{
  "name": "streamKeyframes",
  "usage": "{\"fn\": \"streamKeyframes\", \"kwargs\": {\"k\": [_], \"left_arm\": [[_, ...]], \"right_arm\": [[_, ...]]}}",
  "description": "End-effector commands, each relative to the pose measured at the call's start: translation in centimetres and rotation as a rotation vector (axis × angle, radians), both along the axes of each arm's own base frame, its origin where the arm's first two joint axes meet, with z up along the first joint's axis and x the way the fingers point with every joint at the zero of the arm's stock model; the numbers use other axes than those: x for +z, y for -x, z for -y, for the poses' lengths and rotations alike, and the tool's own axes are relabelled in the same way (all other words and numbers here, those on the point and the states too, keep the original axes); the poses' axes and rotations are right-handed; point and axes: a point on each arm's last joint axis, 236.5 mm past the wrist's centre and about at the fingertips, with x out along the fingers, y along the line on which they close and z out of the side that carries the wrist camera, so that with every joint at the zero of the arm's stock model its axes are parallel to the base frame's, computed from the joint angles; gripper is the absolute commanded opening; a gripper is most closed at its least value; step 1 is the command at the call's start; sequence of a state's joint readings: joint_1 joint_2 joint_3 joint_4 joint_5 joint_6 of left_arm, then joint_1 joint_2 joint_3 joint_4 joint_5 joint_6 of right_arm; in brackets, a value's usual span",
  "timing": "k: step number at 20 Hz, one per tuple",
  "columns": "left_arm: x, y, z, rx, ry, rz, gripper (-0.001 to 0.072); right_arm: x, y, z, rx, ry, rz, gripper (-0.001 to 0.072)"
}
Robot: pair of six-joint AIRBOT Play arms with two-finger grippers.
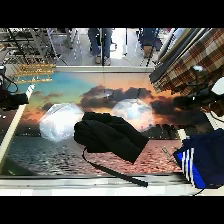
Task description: Fold the clothes and pants, and hang the long-sleeved shirts on hangers.
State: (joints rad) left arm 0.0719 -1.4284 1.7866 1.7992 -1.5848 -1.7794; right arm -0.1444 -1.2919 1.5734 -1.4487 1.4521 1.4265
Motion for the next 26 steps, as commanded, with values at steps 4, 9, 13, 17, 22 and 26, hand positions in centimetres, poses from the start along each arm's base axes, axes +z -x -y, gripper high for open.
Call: {"fn": "streamKeyframes", "kwargs": {"k": [4, 9, 13, 17, 22, 26], "left_arm": [[2.5, 1.1, 7.3, -0.297, 0.177, 0.233, 0.0012], [-6.5, 5.8, 7.5, -0.31, 0.194, 0.083, 0.0012], [-11.5, 7.1, 8.0, -0.3, 0.236, -0.052, 0.0012], [-13.3, 5.8, 12.6, -0.453, 0.404, -0.057, 0.0584], [-13.3, 2.3, 21.4, -0.597, 0.788, 0.097, 0.0586], [-15.4, 1.1, 23.5, -0.727, 0.835, 0.138, 0.0692]], "right_arm": [[-9.8, 10.2, -2.2, 0.028, -0.351, -0.259, 0.0195], [-13.0, 13.4, -7.6, -0.065, -0.687, -0.087, 0.0537], [-14.8, 14.9, -10.1, -0.014, -0.699, -0.136, 0.0542], [-15.2, 14.0, -11.9, 0.052, -0.648, -0.106, 0.0543], [-15.4, 13.8, -16.9, 0.222, -0.585, -0.068, 0.0617], [-16.3, 11.8, -19.1, 0.263, -0.514, 0.015, 0.0633]]}}
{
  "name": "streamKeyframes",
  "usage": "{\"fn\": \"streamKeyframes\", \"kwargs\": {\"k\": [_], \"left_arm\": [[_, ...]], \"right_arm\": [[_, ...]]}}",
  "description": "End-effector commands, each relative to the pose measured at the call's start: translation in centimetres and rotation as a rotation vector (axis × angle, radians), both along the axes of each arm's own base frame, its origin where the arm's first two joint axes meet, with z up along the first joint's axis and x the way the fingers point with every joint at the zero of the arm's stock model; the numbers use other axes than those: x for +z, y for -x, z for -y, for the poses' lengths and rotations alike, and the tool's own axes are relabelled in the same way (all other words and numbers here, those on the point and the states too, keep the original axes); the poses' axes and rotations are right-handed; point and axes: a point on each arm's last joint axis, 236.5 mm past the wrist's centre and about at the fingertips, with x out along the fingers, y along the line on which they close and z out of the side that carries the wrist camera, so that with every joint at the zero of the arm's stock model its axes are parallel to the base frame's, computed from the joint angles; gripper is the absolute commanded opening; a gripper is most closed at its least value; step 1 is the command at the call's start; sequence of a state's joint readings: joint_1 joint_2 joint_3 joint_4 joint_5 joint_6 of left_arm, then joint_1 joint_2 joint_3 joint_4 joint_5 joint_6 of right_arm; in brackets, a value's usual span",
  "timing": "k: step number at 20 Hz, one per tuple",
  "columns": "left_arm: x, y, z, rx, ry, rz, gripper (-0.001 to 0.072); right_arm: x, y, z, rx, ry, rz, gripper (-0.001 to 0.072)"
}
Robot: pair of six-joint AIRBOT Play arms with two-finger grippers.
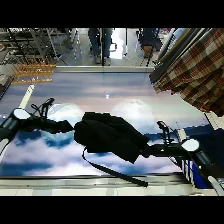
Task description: Fold the clothes and pants, and hang the long-sleeved shirts on hangers.
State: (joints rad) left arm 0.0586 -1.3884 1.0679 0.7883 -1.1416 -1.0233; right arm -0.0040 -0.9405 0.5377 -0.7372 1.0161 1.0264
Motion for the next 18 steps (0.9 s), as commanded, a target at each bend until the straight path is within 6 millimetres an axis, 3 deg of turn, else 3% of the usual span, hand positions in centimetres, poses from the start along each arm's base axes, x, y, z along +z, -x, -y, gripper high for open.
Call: {"fn": "streamKeyframes", "kwargs": {"k": [1, 4, 6, 7, 8, 10, 11, 13, 14, 16, 18], "left_arm": [[-1.4, -1.7, 2.3, -0.086, 0.088, 0.095, 0.0692], [-4.0, -2.1, 2.8, -0.12, 0.061, 0.1, 0.0692], [-5.3, -1.7, 3.7, -0.145, 0.059, 0.075, 0.0647], [-5.8, -1.4, 4.3, -0.167, 0.059, 0.067, 0.0405], [-6.0, -1.0, 4.8, -0.182, 0.062, 0.059, 0.0013], [-4.8, -0.4, 5.2, -0.232, 0.066, 0.066, 0.0006], [-3.6, -0.1, 4.5, -0.271, 0.032, 0.082, 0.0005], [0.7, -0.2, 1.7, -0.306, -0.113, 0.137, 0.0005], [4.3, -0.2, 0.3, -0.32, -0.193, 0.204, 0.0005], [14.0, 1.2, 0.2, -0.354, -0.239, 0.399, 0.0005], [25.1, 5.2, 1.8, -0.371, -0.203, 0.659, 0.0006]], "right_arm": [[-1.0, -2.4, -1.7, -0.007, 0.052, 0.089, 0.0631], [-2.3, -3.8, -3.3, 0.037, 0.064, 0.053, 0.06], [-3.3, -4.2, -4.5, 0.07, 0.063, 0.008, 0.0492], [-3.6, -4.3, -4.9, 0.083, 0.063, -0.006, 0.0264], [-3.6, -4.3, -4.8, 0.105, 0.076, -0.012, 0.0045], [-2.9, -4.7, -2.4, 0.137, 0.212, 0.001, 0.0039], [-1.5, -5.0, -0.3, 0.161, 0.322, 0.028, 0.0039], [3.9, -5.7, 3.5, 0.194, 0.504, 0.135, 0.0039], [8.5, -5.9, 5.0, 0.191, 0.571, 0.225, 0.0039], [19.5, -5.1, 6.5, 0.124, 0.609, 0.457, 0.0039], [31.7, -1.7, 7.4, 0.006, 0.574, 0.771, 0.0038]]}}
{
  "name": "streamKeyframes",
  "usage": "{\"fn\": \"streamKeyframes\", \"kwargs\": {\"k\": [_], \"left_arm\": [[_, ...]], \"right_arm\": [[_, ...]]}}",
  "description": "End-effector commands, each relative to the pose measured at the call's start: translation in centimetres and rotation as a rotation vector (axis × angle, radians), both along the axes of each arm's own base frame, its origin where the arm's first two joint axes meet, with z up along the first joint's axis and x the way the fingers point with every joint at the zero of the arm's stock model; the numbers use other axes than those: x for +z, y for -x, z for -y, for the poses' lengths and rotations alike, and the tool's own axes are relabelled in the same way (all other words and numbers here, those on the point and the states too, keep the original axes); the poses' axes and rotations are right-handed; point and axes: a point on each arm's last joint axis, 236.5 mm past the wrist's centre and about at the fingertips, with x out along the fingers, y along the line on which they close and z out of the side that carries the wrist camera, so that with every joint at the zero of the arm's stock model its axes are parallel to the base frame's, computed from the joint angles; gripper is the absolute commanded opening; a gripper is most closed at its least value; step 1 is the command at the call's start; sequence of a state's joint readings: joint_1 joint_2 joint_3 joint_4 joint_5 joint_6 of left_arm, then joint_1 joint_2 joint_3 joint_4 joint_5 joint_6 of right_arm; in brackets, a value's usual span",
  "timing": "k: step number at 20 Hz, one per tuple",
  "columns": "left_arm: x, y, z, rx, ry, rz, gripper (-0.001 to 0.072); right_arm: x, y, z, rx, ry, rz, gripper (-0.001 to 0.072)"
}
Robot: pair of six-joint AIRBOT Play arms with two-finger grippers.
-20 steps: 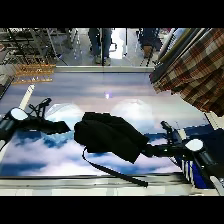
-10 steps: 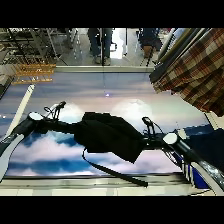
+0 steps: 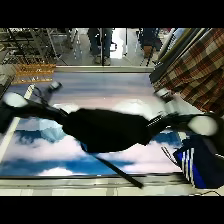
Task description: Fold the clothes and pants, and hang the long-sleeved shirts on hangers.
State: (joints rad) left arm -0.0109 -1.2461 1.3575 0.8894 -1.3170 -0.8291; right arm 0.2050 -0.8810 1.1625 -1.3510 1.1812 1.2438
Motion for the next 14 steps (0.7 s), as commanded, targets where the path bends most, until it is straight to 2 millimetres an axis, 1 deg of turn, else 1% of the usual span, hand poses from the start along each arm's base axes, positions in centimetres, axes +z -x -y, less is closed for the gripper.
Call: {"fn": "streamKeyframes", "kwargs": {"k": [1, 2, 3, 4, 5, 6, 7, 8, 9, 10, 11, 12, 13, 14], "left_arm": [[17.0, 7.8, 1.0, -0.069, 0.03, 0.377, 0.0006], [22.1, 11.4, 1.8, -0.094, 0.072, 0.52, 0.0008], [26.2, 15.3, 2.6, -0.123, 0.11, 0.644, 0.0009], [30.0, 19.7, 3.2, -0.15, 0.148, 0.775, 0.0008], [32.9, 23.3, 3.5, -0.159, 0.175, 0.89, 0.0008], [35.6, 26.7, 3.6, -0.153, 0.209, 1.007, 0.0008], [37.7, 29.3, 3.5, -0.135, 0.245, 1.102, 0.0008], [39.4, 31.0, 3.1, -0.103, 0.277, 1.18, 0.0008], [40.3, 31.3, 2.7, -0.075, 0.296, 1.208, 0.0008], [40.3, 30.3, 2.4, -0.045, 0.302, 1.188, 0.0008], [39.6, 27.9, 2.0, -0.009, 0.297, 1.123, 0.0008], [38.0, 24.4, 1.8, 0.021, 0.282, 1.015, 0.0008], [35.5, 20.8, 1.8, 0.022, 0.244, 0.895, 0.0008], [31.9, 16.6, 1.8, 0.017, 0.204, 0.736, 0.0009]], "right_arm": [[19.5, 7.4, 4.9, -0.091, 0.011, 0.502, 0.0038], [24.6, 10.5, 5.5, -0.102, -0.033, 0.664, 0.0038], [29.5, 13.9, 6.1, -0.103, -0.075, 0.833, 0.0038], [33.2, 17.3, 6.6, -0.104, -0.111, 0.974, 0.0038], [36.4, 20.6, 6.9, -0.089, -0.136, 1.105, 0.0038], [38.7, 23.0, 6.8, -0.067, -0.157, 1.2, 0.0038], [40.6, 24.9, 6.4, -0.032, -0.172, 1.277, 0.0038], [42.0, 25.7, 5.8, 0.001, -0.174, 1.331, 0.0038], [42.9, 25.2, 5.3, 0.026, -0.149, 1.37, 0.0038], [43.3, 23.5, 5.0, 0.028, -0.13, 1.37, 0.0038], [42.8, 20.1, 4.7, 0.017, -0.105, 1.324, 0.0038], [41.0, 15.6, 4.0, 0.019, -0.07, 1.229, 0.0038], [38.3, 11.0, 2.9, 0.039, -0.045, 1.108, 0.0038], [34.4, 6.0, 1.3, 0.074, -0.03, 0.954, 0.0038]]}}
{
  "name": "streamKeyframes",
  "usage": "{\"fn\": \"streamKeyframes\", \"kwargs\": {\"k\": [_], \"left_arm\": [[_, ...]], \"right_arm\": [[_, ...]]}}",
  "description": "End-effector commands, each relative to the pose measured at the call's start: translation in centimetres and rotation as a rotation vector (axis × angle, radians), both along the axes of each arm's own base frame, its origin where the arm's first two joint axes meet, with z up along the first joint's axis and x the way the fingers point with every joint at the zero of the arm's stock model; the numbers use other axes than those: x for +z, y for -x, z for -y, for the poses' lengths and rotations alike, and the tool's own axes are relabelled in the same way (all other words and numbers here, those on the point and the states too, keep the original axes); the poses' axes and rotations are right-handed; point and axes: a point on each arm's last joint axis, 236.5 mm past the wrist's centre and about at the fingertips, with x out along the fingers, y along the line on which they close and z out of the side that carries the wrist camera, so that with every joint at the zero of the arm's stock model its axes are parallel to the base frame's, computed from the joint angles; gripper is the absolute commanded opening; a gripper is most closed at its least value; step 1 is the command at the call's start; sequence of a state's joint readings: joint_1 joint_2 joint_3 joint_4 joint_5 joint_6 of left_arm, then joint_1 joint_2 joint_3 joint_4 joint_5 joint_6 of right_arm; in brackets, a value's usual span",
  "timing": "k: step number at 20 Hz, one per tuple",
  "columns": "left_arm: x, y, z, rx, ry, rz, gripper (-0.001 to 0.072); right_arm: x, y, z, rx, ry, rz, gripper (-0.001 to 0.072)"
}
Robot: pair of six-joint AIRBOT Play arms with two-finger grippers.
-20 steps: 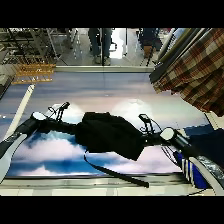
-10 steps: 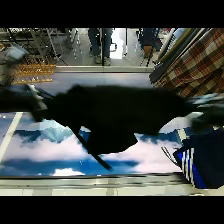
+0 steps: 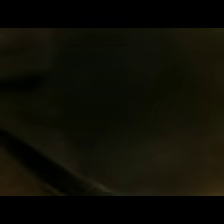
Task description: Fold the clothes and pants, and hang the long-sleeved shirts on hangers.
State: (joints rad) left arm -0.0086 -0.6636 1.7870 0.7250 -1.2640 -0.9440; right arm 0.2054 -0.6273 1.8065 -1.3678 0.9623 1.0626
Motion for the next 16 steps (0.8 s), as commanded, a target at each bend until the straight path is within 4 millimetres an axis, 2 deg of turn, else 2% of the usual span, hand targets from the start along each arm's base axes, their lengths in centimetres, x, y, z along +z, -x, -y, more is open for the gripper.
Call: {"fn": "streamKeyframes", "kwargs": {"k": [1, 3, 4, 6, 7, 8, 9, 10, 11, 13, 14, 16], "left_arm": [[-8.5, -9.8, -0.3, 0.004, -0.075, -0.389, 0.0008], [-18.0, -17.0, -0.3, -0.043, -0.143, -0.719, 0.0009], [-22.5, -20.0, -0.6, -0.061, -0.16, -0.848, 0.0009], [-31.9, -26.1, -2.1, -0.03, -0.155, -1.071, 0.001], [-36.9, -29.2, -3.5, 0.032, -0.153, -1.15, 0.01], [-41.4, -31.6, -5.2, 0.1, -0.159, -1.208, 0.0266], [-45.5, -33.1, -6.9, 0.169, -0.151, -1.285, 0.0291], [-48.1, -33.6, -8.3, 0.215, -0.135, -1.362, 0.0292], [-49.4, -33.5, -9.5, 0.236, -0.13, -1.412, 0.0292], [-49.8, -33.4, -12.9, 0.324, -0.133, -1.437, 0.0292], [-49.3, -33.2, -15.0, 0.403, -0.142, -1.437, 0.0292], [-47.9, -31.7, -19.5, 0.579, -0.212, -1.441, 0.0292]], "right_arm": [[-9.1, -13.1, -4.1, 0.056, 0.102, -0.342, 0.0038], [-19.1, -22.1, -6.5, 0.08, 0.144, -0.609, 0.0041], [-24.5, -26.3, -7.4, 0.084, 0.151, -0.718, 0.0041], [-33.4, -33.3, -8.4, 0.06, 0.144, -0.838, 0.0041], [-37.3, -36.9, -8.5, 0.025, 0.112, -0.85, 0.0043], [-40.3, -40.2, -8.1, -0.027, 0.019, -0.853, 0.0132], [-42.4, -42.3, -7.5, -0.069, -0.087, -0.88, 0.0287], [-44.1, -43.3, -6.3, -0.106, -0.179, -0.939, 0.0445], [-45.0, -43.1, -5.1, -0.13, -0.211, -1.003, 0.0544], [-46.2, -40.0, -1.8, -0.167, -0.198, -1.172, 0.0543], [-47.2, -37.3, -0.1, -0.183, -0.177, -1.292, 0.0543], [-50.2, -29.8, 1.8, -0.15, -0.153, -1.596, 0.0542]]}}
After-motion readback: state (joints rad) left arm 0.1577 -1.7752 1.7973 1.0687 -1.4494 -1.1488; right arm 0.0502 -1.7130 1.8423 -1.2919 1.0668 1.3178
